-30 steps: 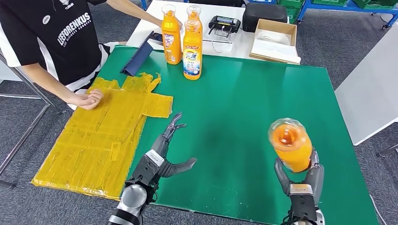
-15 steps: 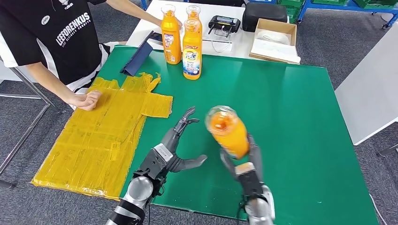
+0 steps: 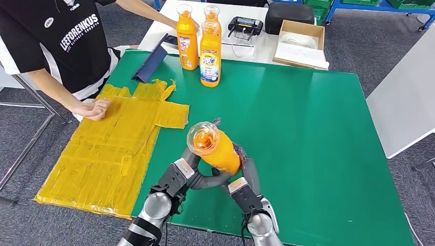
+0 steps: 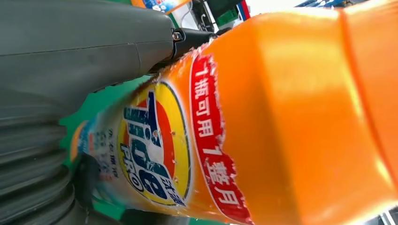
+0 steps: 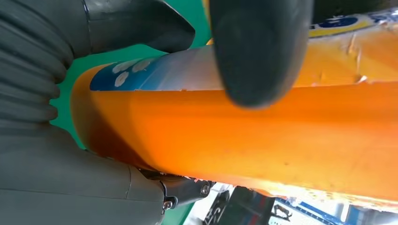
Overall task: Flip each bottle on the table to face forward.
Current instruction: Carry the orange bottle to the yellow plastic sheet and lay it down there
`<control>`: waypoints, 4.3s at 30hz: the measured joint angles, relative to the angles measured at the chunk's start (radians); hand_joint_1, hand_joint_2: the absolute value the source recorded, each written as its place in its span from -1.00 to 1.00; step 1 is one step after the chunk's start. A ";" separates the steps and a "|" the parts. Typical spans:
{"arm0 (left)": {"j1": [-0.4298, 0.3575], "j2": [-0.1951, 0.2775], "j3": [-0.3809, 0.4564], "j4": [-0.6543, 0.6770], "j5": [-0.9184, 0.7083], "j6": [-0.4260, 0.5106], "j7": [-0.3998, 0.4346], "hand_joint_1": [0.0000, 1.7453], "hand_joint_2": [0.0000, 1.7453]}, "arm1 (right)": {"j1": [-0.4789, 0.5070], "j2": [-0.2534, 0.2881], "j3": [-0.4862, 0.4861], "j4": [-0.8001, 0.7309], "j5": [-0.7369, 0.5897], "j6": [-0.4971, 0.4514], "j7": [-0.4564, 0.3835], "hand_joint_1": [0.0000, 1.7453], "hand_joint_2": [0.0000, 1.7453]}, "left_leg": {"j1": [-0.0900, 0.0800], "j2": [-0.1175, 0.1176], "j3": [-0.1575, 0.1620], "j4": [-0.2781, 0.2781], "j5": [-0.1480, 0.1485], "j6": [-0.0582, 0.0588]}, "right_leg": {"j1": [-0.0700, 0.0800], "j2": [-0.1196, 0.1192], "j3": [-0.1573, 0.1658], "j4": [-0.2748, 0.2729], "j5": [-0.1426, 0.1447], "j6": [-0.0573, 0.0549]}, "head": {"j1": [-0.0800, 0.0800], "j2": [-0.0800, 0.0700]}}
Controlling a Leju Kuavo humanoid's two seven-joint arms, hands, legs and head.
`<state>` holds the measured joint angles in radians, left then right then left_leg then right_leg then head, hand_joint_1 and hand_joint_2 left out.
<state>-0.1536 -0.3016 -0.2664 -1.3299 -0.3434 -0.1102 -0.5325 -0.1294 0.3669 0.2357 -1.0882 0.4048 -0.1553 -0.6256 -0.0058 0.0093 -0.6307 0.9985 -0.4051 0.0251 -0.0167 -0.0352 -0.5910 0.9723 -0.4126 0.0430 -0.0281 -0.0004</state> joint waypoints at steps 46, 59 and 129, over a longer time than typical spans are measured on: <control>-0.206 0.116 0.085 0.193 -0.806 0.652 0.178 1.00 1.00 | 0.094 -0.021 0.018 -0.374 -0.031 -0.011 0.051 -1.00 1.00 | 0.000 -0.001 -0.001 0.000 0.002 -0.001 | 0.000 -0.002 -0.001 0.000 0.001 0.000 | 0.000 0.000; -0.385 0.248 0.097 0.678 -1.204 0.767 0.604 1.00 1.00 | 0.133 -0.040 -0.005 -0.522 -0.080 -0.043 0.022 -1.00 1.00 | 0.000 0.000 -0.001 0.000 0.002 -0.001 | 0.000 -0.001 -0.002 0.001 0.001 0.000 | 0.000 0.000; -0.012 0.088 0.346 0.014 -1.119 0.812 0.127 -1.00 1.00 | 0.210 -0.074 -0.059 -0.478 -0.055 -0.054 0.055 -1.00 1.00 | 0.000 -0.001 -0.001 0.000 0.002 -0.002 | 0.000 -0.002 -0.002 0.001 0.000 -0.001 | 0.000 0.000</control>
<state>-0.1653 -0.2136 0.0795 -1.3155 -1.4626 0.7019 -0.4054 0.0809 0.2929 0.1763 -1.5664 0.3502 -0.2090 -0.5709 -0.0053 0.0081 -0.6320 0.9984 -0.4029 0.0232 -0.0165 -0.0368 -0.5926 0.9737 -0.4125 0.0424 -0.0279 -0.0004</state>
